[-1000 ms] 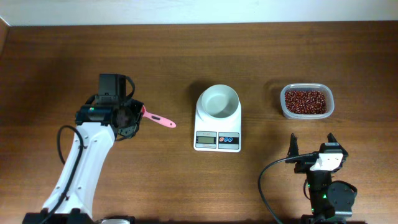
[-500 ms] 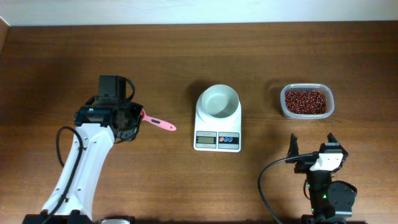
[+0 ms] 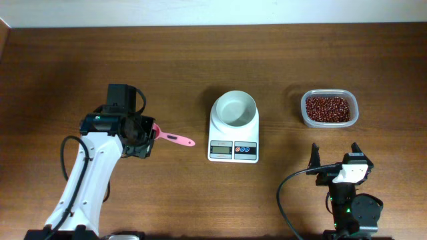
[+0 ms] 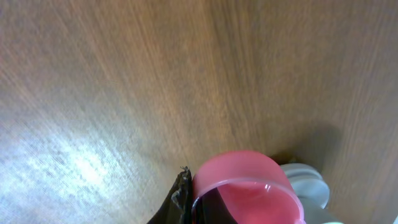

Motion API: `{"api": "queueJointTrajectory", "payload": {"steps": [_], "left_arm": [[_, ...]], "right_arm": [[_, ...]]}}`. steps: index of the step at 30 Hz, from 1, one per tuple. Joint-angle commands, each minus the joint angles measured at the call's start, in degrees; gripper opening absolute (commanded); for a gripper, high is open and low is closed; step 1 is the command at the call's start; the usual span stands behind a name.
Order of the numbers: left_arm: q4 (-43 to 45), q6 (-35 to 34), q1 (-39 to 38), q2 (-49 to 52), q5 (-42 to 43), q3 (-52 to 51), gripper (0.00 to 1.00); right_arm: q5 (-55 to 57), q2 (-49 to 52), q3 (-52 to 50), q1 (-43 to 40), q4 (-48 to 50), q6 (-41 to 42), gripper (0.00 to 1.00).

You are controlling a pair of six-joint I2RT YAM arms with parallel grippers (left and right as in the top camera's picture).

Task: Scoop and weigh 50g on scale
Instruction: 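Carry the scoop toward the scale and extend handle to right gripper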

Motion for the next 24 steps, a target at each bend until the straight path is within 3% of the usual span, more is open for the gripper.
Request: {"api": "queueJointTrajectory", "payload": {"steps": [1,10,18,24], "left_arm": [[-1.11,-1.01,-0.28,-0.72,5.97,0.11,0.00],[-1.42,-3.78,-6.82,-1.31,7.48,0.11,0.00],[-1.18,-6.56,-8.44,-7.85,7.13,0.11,0.00],[-1.22,-15.39,-12.74,-9.44,6.54,0.11,0.00]], "right_arm": [[-0.11,-0.44,-0.31,0.31,-0.22,0.04,0.99],[-0.11,-0.44,-0.31,0.31,-0.22,0.04,0.99],[-0.11,-0.44,-0.31,0.31,-0.22,0.04,0.99],[-0.11,-0.44,-0.31,0.31,-0.22,0.04,0.99]]}}
